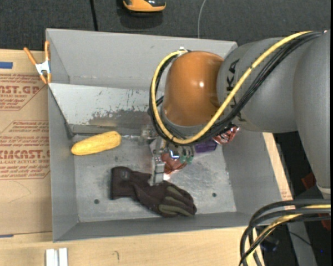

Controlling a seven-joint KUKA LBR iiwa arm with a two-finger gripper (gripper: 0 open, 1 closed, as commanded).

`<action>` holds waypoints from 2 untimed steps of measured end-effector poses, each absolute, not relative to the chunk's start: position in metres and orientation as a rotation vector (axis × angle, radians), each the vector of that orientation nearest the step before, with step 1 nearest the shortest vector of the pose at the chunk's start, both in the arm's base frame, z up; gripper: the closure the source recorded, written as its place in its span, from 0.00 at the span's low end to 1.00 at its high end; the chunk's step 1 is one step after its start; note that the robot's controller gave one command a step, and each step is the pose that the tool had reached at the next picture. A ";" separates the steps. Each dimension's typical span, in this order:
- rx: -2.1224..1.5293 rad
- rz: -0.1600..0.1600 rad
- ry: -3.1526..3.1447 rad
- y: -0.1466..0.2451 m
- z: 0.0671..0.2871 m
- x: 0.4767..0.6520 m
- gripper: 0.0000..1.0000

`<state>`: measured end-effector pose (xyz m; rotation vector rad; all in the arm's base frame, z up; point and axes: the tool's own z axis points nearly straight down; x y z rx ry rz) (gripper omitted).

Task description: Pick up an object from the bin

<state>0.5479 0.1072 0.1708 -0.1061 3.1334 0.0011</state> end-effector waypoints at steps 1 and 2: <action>-0.368 0.000 3.121 0.113 0.135 0.530 0.00; 0.006 0.003 3.140 0.129 0.087 0.546 1.00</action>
Offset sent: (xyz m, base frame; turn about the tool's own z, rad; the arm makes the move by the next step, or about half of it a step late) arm -0.0024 0.0209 -0.0839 0.0721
